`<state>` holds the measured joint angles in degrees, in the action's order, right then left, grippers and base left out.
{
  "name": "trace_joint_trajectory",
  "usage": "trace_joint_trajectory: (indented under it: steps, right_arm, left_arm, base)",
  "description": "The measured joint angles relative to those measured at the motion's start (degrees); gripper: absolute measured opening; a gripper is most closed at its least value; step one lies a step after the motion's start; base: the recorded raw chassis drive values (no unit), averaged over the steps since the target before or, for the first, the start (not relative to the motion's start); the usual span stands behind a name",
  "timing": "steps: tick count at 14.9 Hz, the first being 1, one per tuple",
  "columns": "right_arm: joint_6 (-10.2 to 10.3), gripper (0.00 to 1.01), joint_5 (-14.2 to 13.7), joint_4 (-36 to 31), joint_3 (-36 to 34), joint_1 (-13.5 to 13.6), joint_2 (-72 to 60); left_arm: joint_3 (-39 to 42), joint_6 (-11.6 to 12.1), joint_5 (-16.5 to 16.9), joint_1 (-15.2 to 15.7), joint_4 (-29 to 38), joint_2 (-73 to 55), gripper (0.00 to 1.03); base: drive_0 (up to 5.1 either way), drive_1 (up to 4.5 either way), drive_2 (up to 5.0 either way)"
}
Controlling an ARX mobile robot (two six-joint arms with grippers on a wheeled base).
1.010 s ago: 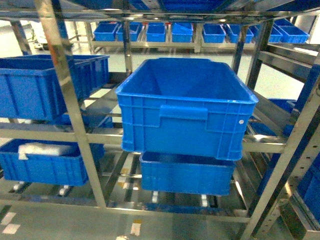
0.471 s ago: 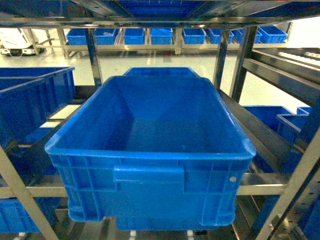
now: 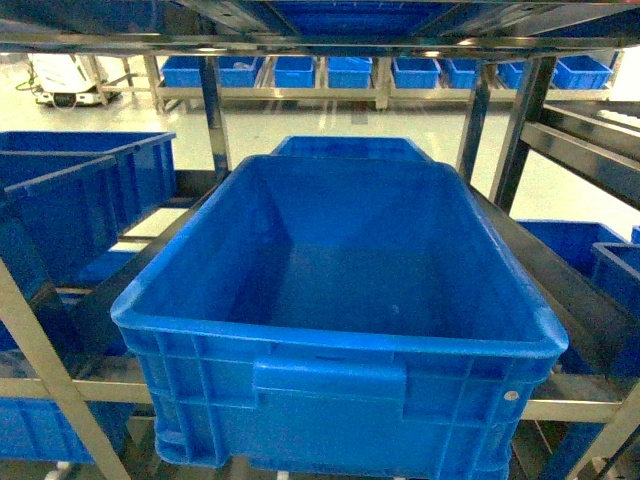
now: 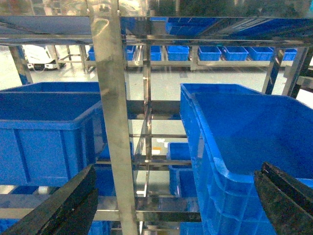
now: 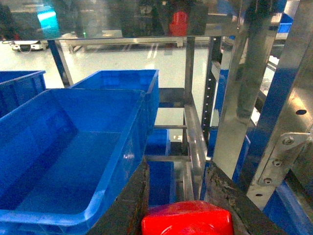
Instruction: Pick red block from blue box to shelf
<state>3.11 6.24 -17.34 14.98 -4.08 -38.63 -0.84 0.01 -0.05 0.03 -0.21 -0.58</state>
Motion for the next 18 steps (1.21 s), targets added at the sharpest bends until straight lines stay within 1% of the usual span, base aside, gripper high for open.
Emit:
trace_joint_trajectory:
  steps: [12, 18]
  right_arm:
    - [0.0, 0.28, 0.0, 0.0, 0.0, 0.0, 0.1]
    - [0.0, 0.28, 0.0, 0.1, 0.0, 0.0, 0.1]
  left_arm:
    - [0.0, 0.0, 0.0, 0.0, 0.0, 0.0, 0.98]
    - [0.0, 0.0, 0.0, 0.0, 0.0, 0.0, 0.98]
  base:
    - [0.1, 0.14, 0.1]
    - [0.0, 4.21, -4.2]
